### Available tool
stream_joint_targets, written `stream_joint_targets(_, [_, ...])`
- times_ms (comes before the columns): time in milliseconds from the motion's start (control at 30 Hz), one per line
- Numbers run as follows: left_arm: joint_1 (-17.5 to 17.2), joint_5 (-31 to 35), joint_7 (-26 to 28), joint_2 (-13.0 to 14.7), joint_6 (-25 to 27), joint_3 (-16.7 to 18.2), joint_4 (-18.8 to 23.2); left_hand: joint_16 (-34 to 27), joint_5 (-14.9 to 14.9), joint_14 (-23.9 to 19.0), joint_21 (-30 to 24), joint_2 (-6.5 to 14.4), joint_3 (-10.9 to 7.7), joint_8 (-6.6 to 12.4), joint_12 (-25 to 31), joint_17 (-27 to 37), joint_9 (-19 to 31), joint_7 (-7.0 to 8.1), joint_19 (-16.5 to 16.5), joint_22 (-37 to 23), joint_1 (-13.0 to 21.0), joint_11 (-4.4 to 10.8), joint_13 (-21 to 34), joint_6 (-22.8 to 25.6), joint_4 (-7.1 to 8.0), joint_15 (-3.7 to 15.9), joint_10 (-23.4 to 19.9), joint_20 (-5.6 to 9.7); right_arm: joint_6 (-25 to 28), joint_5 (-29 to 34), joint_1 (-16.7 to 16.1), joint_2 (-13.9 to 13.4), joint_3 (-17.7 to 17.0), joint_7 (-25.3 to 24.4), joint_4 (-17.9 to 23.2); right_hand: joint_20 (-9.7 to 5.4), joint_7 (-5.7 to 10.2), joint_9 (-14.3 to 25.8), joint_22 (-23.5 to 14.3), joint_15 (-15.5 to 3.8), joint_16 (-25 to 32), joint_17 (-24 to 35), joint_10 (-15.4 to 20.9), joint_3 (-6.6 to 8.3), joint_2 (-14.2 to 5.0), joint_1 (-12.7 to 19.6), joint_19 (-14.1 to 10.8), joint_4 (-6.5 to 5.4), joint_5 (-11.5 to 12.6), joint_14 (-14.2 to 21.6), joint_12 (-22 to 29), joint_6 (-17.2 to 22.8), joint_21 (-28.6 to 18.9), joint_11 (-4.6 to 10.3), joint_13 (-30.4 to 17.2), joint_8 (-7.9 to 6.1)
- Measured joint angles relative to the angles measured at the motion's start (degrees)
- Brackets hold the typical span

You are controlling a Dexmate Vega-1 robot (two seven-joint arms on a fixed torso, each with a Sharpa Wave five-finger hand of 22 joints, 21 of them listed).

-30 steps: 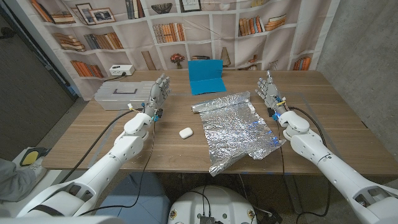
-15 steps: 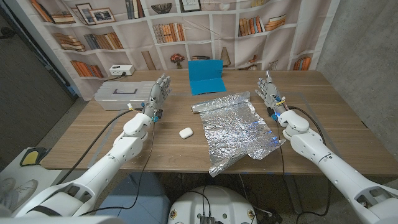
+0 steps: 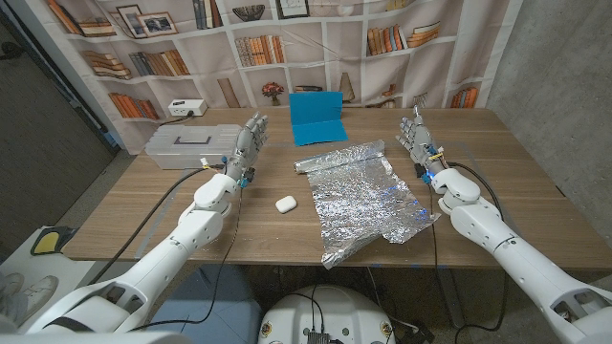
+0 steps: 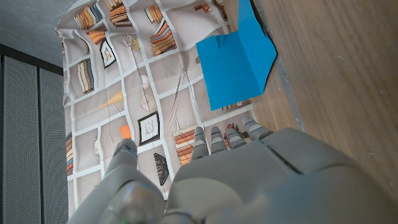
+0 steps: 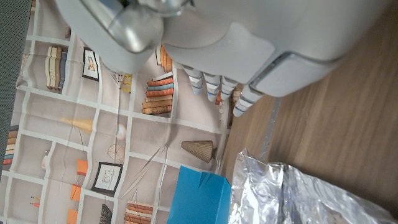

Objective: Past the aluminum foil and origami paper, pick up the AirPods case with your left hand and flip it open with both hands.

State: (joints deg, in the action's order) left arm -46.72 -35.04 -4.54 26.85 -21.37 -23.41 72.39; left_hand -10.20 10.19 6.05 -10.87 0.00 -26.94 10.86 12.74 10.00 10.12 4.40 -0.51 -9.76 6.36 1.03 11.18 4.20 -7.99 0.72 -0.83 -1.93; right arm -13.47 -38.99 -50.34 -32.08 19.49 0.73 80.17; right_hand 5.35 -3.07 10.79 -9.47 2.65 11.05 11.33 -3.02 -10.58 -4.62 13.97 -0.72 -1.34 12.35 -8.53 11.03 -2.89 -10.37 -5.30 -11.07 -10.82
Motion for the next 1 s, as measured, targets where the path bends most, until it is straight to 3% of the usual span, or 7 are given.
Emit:
stream_joint_targets(833, [0.21, 1.71, 0.81, -0.68, -0.97, -1.01, -0.09, 0.0, 0.0, 0.31, 0.0, -0.53, 0.07, 0.0, 0.0, -0.01, 0.01, -0.28, -0.11, 0.01, 0.53, 0.02, 0.01, 0.32, -0.41, 0.31, -0.02, 0.52, -0.29, -2.06, -1.38, -2.1, -1.8, 2.28, 1.01, -0.32, 0.11, -0.01, 0.01, 0.02, 0.0, -0.01, -0.61, 0.16, -0.31, 0.3, 0.47, 0.16, 0.0, -0.58, 0.0, -0.92, 0.0, -0.01, 0.0, 0.0])
stream_joint_targets(1000, [-0.47, 2.38, 1.68, -0.03, -0.93, -1.02, 1.0, 0.0, 0.0, -0.13, 0.0, -0.24, 0.07, 0.38, 0.9, -0.15, 0.01, -0.94, 0.51, 0.01, 0.81, 0.41, 0.01, 1.56, -0.41, 0.75, -2.67, 1.13, -0.26, -2.31, -1.61, -2.58, -2.04, 2.61, 1.42, -0.02, 0.32, -0.01, 0.01, -0.17, 0.0, -0.01, -0.61, 0.26, -0.31, 0.3, 0.78, 0.26, 0.0, -0.77, 0.0, -1.13, 0.0, -0.01, 0.0, 0.0])
